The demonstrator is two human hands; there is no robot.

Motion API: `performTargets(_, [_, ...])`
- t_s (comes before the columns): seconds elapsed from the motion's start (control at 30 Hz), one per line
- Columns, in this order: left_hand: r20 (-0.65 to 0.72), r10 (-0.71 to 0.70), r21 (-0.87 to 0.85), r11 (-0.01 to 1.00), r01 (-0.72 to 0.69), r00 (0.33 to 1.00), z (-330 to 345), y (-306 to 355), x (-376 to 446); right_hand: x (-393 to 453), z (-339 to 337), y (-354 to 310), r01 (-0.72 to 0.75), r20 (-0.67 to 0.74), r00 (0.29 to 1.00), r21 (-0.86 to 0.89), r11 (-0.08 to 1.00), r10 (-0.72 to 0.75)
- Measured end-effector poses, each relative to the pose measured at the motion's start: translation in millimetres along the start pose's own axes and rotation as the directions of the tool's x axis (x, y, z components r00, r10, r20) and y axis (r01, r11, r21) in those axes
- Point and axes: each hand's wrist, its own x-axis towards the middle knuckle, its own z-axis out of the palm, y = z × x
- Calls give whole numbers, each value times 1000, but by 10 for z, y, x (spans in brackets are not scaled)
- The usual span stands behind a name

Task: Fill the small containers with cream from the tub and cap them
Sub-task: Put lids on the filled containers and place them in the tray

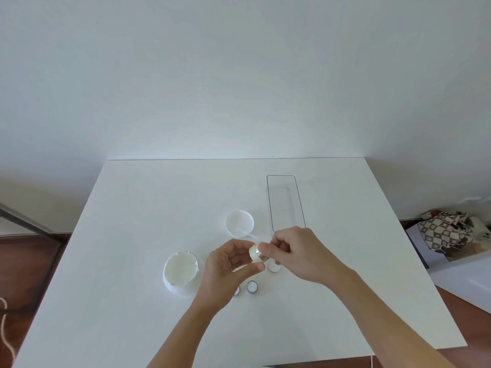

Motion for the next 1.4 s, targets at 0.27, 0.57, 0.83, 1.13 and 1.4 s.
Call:
performTargets(0.27, [-5,9,61,998,-9,1000,38,-77,15,5,58,15,33,17,999,63,997,-34])
performTargets(0.57, [16,-32,233,972,27,999,41,-316,22,57,212,287,-167,88,984,158,973,154])
performTargets(0.83, [-114,-172,656,727,204,978,-193,-899,-104,35,643,947,-261,3,965,-99,960,263])
performTargets(1.13, [-208,-201,708,644,289,957,-225,-1136,-88,11,942,1154,-209,10,975,-309,928,223])
performTargets(1.4, [-225,-168,695,663,280,960,-239,-1205,-46,103,899,1125,-277,-74,961,-300,913,267])
